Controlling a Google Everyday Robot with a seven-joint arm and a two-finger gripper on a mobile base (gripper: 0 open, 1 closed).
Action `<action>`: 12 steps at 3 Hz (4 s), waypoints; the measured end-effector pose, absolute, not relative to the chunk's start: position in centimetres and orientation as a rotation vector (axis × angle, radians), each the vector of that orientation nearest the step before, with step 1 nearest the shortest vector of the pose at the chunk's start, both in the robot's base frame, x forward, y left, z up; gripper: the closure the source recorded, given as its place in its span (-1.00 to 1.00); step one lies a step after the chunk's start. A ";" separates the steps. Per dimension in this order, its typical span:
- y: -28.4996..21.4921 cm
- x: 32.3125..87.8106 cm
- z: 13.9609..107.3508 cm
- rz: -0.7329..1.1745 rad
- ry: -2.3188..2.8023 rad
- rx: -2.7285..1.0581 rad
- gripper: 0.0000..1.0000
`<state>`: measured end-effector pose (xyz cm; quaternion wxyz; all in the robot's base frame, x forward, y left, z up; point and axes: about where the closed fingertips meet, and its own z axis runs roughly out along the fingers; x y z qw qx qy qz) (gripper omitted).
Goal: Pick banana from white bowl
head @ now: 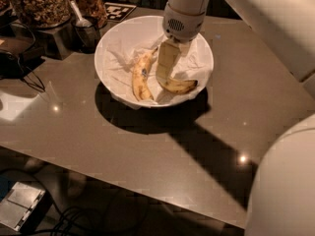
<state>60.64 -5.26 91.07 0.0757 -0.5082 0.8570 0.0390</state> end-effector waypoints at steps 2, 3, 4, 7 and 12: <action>-4.8 62.4 88.9 0.138 2.600 -1.544 -0.32; -4.6 62.8 87.9 0.152 2.616 -1.554 -0.16; -4.6 63.0 86.9 0.185 2.633 -1.558 -0.20; -4.6 63.4 84.9 0.268 2.677 -1.579 0.19; -9.3 58.6 91.5 0.203 2.367 -1.605 1.00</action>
Offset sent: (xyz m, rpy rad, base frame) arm 0.0052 -0.0094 -0.0341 -0.0600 0.1529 0.0054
